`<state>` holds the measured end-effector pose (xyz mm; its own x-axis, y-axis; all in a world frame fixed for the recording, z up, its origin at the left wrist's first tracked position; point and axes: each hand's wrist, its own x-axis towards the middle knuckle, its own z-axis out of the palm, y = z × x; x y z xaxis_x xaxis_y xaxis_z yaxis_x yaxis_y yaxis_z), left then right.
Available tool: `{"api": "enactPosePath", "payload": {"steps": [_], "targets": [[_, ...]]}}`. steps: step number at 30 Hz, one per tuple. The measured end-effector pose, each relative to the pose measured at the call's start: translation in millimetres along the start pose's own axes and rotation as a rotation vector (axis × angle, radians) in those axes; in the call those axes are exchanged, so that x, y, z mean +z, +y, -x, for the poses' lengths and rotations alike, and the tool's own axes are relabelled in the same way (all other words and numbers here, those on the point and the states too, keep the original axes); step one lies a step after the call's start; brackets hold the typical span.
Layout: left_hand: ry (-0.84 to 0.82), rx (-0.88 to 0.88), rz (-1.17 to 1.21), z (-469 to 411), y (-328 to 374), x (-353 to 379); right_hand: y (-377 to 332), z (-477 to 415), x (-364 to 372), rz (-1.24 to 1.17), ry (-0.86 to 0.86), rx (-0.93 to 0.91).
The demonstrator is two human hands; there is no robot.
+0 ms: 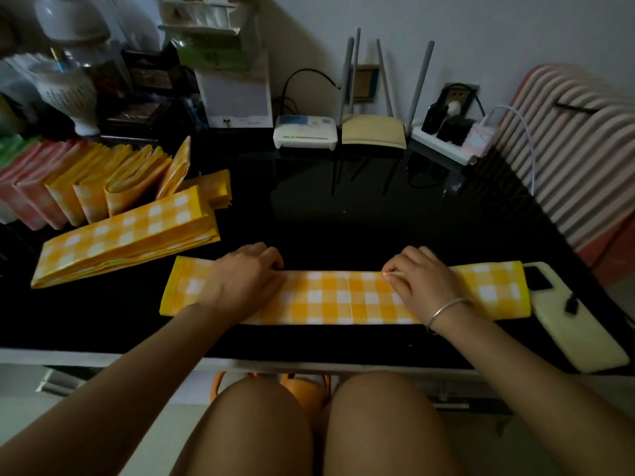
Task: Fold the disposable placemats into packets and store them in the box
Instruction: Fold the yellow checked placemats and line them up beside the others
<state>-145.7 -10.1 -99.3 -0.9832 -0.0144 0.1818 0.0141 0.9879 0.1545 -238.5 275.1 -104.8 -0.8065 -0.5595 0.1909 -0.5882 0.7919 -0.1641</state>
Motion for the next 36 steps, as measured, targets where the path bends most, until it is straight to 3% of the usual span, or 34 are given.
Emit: {"api": "enactPosePath", "payload": {"steps": [6, 11, 15, 19, 22, 24, 28, 32, 36], "targets": [[0.127, 0.083, -0.09, 5.7, 14.7, 5.6, 2.4, 10.9, 11.1, -0.084, 0.112, 0.031], [-0.137, 0.201, 0.064, 10.3, 39.2, 19.9, 4.5, 5.9, 7.4, -0.127, 0.094, 0.048], [-0.137, 0.158, 0.036, 14.9, 36.3, 37.4, 1.0, -1.5, 0.6, -0.166, 0.034, 0.079], [-0.154, 0.139, 0.014, 13.9, 41.3, 34.1, -17.8, 4.0, 3.0, -0.044, 0.053, 0.073], [-0.138, 0.125, 0.009, 15.6, 41.6, 32.6, -49.8, 10.1, 8.4, 0.045, -0.159, -0.066], [-0.151, 0.134, 0.001, 13.9, 42.1, 31.1, -58.3, 13.9, 15.8, 0.103, -0.307, -0.043], [-0.23, 0.161, 0.011, 11.2, 19.4, 26.0, -55.2, 12.8, 19.8, 0.154, -0.331, -0.013], [-0.189, -0.006, -0.094, 37.4, -50.0, 16.3, -56.0, 13.2, 22.1, 0.169, -0.337, -0.018], [-0.215, -0.057, -0.131, 44.2, -52.5, 2.3, -58.2, 12.2, 21.4, 0.165, -0.343, -0.024]]}}
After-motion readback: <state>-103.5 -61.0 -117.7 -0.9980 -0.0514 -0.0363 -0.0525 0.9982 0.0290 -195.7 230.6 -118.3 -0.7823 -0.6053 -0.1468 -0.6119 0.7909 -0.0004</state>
